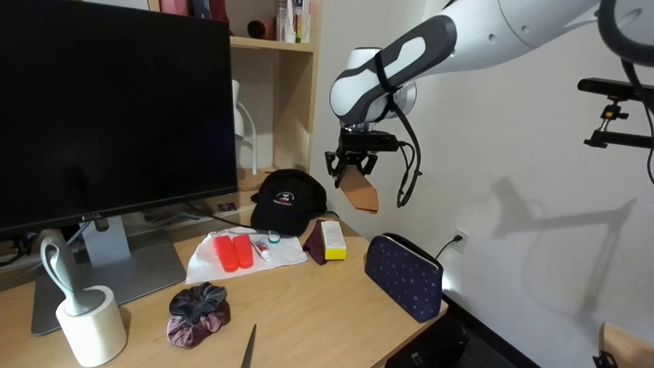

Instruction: Move the brown paper weight forward

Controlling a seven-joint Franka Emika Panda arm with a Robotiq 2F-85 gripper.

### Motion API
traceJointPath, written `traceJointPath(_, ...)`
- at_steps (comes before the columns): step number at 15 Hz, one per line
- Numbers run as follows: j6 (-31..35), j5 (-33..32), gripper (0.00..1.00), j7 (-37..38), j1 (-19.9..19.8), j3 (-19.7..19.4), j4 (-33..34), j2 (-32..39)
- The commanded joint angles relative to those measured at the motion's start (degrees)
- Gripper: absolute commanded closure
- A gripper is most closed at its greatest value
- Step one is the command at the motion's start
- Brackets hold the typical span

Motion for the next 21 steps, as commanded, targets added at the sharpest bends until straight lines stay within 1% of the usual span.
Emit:
traceJointPath(1,-0.65,-6.30,0.69,-1.57,4.35,0.52,-8.44,-7.01)
traceJointPath(3,0.08,-9.97,0.69,-2.22,6.60,0.98,-11.76,-8.99)
traceJointPath(4,-0.24,-7.61,0.69,0.18,4.66,1.40,-6.06,-4.82)
traceJointPath(5,-0.23,-8.04,0.44,0.43,5.46,1.54,-6.86,-5.34)
traceJointPath(7,-0.21,-8.03,0.44,0.47,5.54,1.60,-6.80,-5.21)
traceJointPath(10,-0.19,-7.94,0.44,0.41,4.63,1.45,-6.74,-5.06)
traceJointPath(11,-0.26,-8.15,0.69,0.80,4.76,1.26,-6.65,-4.90)
traceJointPath(14,0.21,-10.64,0.69,0.66,7.01,1.30,-7.23,-4.38)
traceJointPath(15,0.73,-12.08,0.69,1.30,8.30,1.10,-8.04,-4.38)
traceJointPath(18,2.01,-16.01,0.69,4.20,12.18,0.59,-10.81,-4.28)
traceJointPath(21,4.12,-18.86,0.69,10.14,16.06,-0.07,-14.39,-4.11)
